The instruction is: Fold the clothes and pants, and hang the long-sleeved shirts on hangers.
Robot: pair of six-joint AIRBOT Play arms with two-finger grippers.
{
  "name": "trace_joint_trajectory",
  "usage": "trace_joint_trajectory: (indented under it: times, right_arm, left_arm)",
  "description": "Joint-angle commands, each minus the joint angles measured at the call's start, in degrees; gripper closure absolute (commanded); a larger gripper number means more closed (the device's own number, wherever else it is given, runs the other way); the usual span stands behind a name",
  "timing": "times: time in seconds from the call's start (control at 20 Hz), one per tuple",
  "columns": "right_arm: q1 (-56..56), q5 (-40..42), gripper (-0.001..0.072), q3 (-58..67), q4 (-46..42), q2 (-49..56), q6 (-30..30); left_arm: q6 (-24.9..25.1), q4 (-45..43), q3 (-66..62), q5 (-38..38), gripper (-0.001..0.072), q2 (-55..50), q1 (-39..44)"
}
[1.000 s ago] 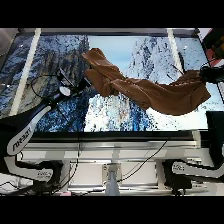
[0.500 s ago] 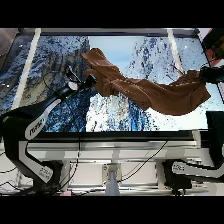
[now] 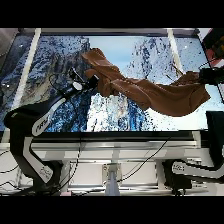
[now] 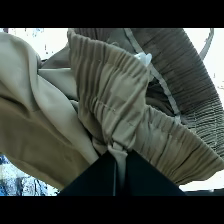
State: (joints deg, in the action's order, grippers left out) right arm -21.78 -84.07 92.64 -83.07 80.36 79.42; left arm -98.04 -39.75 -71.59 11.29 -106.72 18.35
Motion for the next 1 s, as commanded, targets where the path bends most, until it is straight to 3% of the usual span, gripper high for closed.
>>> trace_joint_trajectory:
  times: [0.0,0.15,0.7,0.85,0.95]
  right_arm:
    - [0.02,0.26,0.0684,-0.02,0.31,-0.72,-0.70]
    - [0.02,4.15,0.0684,-0.02,0.35,-1.62,-0.63]
    - [0.04,21.77,0.0684,0.70,0.85,-10.34,3.72]
    - [0.04,21.64,0.0684,0.70,0.79,-14.05,3.72]
    - [0.04,19.19,0.0684,0.70,0.76,-16.31,3.69]
  left_arm:
    - [-0.13,-0.07,-0.17,-0.55,0.0696,0.68,-0.57]
    - [-0.11,-3.63,-0.17,-1.84,0.0696,5.51,-2.86]
    - [-0.13,-36.35,-0.17,-2.78,0.0696,43.25,-16.48]
    - [-0.13,-41.70,-0.17,-1.88,0.0696,52.00,-19.12]
    - [-0.15,-45.35,-0.17,4.37,0.0696,56.76,-20.70]
